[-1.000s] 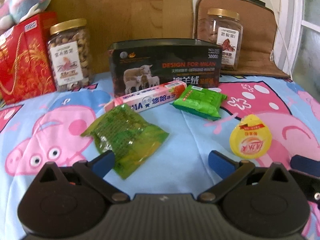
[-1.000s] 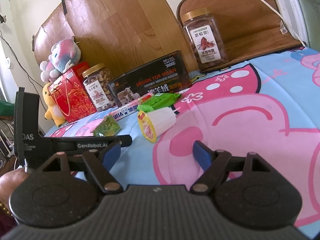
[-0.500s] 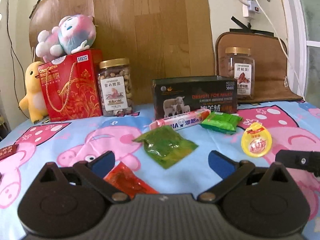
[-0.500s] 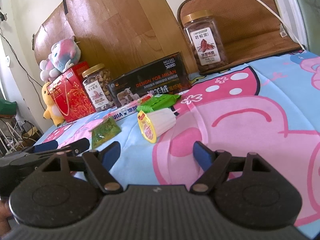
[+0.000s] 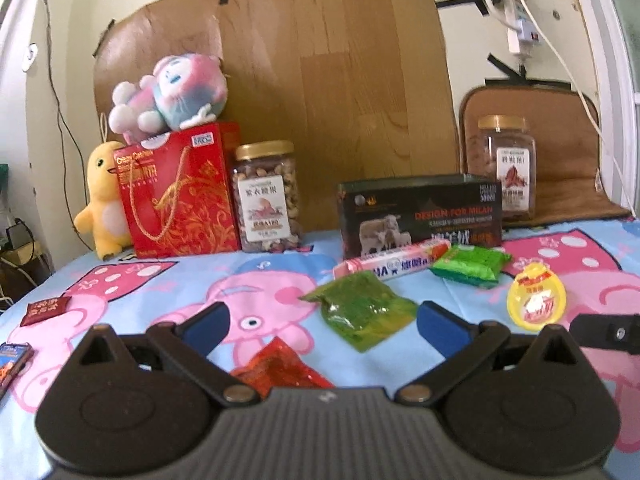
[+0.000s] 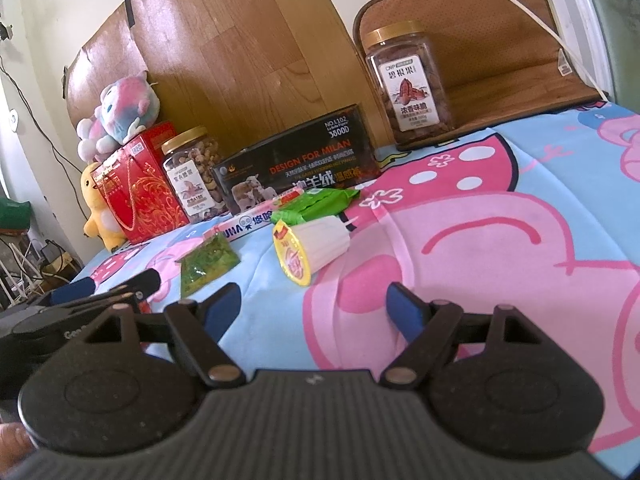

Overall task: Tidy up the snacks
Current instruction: 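Move the left tool toward the yellow-lidded cup on the sheet, then grasp the yellow-lidded cup with the left tool, then carry the cup into the black tin and open the left tool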

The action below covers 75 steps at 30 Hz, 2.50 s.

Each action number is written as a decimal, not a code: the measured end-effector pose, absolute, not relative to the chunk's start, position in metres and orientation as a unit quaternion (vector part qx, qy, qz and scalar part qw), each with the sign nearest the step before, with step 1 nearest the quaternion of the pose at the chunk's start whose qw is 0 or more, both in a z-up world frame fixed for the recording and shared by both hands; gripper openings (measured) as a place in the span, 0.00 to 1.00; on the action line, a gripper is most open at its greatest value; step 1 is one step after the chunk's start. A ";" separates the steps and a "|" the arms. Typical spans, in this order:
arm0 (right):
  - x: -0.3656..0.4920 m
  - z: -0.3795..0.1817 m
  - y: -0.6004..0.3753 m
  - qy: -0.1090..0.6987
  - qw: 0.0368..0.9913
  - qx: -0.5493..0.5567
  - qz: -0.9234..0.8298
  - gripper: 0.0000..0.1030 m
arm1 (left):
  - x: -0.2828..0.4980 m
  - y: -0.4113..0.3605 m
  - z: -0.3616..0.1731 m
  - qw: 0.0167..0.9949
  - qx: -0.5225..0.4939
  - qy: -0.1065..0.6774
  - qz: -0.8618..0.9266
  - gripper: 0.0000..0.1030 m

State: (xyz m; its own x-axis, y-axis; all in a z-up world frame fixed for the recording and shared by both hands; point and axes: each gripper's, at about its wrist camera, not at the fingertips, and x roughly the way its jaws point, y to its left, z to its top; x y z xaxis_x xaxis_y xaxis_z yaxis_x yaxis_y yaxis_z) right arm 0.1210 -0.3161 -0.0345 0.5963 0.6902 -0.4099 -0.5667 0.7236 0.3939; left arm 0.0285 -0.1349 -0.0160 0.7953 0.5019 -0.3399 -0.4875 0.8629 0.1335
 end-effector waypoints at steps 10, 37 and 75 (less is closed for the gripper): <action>0.122 -0.035 -0.315 0.277 0.886 0.110 0.354 0.80 | 0.023 -0.129 0.008 0.955 0.018 0.187 0.230 1.00; 0.114 -0.010 -0.300 0.241 0.895 0.053 0.371 0.80 | 0.056 -0.079 0.007 0.922 -0.049 0.325 0.203 1.00; 0.235 0.046 -0.227 0.185 0.875 -0.054 0.443 0.47 | 0.190 -0.095 0.076 0.971 -0.054 0.229 -0.037 0.43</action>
